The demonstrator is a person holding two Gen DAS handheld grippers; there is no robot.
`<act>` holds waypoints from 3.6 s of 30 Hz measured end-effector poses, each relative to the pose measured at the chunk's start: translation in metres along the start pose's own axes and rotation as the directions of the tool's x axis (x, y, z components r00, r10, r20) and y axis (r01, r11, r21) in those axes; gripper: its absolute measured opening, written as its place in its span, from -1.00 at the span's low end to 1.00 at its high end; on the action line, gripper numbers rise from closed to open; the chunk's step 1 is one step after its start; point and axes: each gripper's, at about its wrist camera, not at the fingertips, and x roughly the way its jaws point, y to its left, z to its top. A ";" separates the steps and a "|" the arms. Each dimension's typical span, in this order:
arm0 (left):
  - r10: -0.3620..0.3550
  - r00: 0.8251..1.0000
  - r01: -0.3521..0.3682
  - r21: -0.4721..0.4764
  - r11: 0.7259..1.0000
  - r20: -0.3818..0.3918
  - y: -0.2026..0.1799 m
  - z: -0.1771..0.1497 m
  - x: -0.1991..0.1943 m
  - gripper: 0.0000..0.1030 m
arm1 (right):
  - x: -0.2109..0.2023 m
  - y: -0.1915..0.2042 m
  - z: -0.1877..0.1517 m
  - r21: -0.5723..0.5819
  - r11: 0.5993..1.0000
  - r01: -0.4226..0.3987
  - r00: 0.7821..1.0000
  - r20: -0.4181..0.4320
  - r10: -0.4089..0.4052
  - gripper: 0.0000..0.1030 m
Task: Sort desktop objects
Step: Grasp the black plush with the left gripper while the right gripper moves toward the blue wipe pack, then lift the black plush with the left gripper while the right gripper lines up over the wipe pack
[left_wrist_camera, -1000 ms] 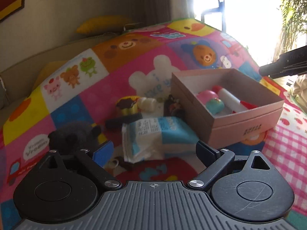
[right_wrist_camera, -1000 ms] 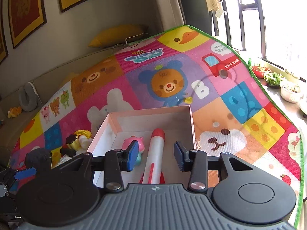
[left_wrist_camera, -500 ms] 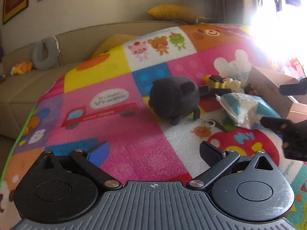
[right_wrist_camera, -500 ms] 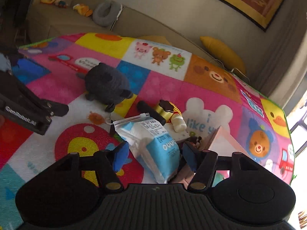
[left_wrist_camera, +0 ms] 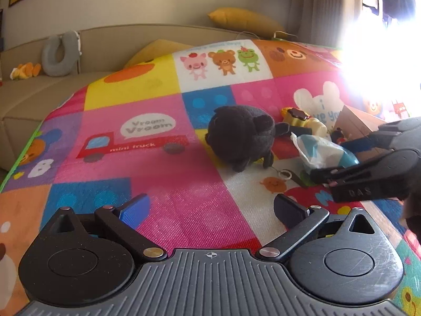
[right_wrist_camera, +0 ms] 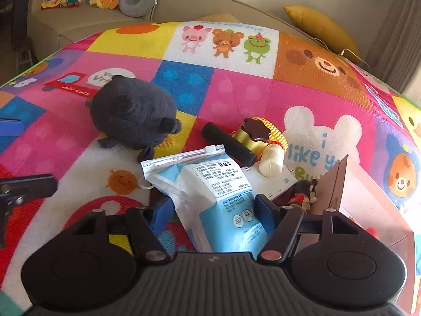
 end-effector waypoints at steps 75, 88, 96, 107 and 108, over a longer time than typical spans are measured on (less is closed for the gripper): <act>-0.520 0.845 0.509 0.487 0.710 -0.125 -0.127 -0.061 -0.126 0.88 | -0.180 -0.033 -0.141 0.487 0.858 -0.165 0.956 0.292 0.018 0.89; -0.353 0.927 0.366 0.503 0.783 -0.125 -0.122 -0.069 -0.106 0.94 | -0.179 -0.019 -0.155 0.421 0.900 -0.110 0.973 0.230 0.012 0.89; -0.359 0.922 0.386 0.425 0.819 -0.145 -0.126 -0.064 -0.077 0.56 | -0.187 -0.048 -0.181 0.502 0.864 -0.030 0.978 0.192 -0.077 0.91; -0.256 0.966 0.218 0.390 0.894 0.047 -0.138 -0.027 -0.030 0.56 | -0.176 -0.072 -0.191 0.567 0.823 0.027 0.974 0.171 -0.150 0.91; -0.254 0.967 0.222 0.378 0.899 0.037 -0.138 -0.025 -0.025 0.57 | -0.177 -0.075 -0.191 0.571 0.820 0.038 0.971 0.172 -0.165 0.91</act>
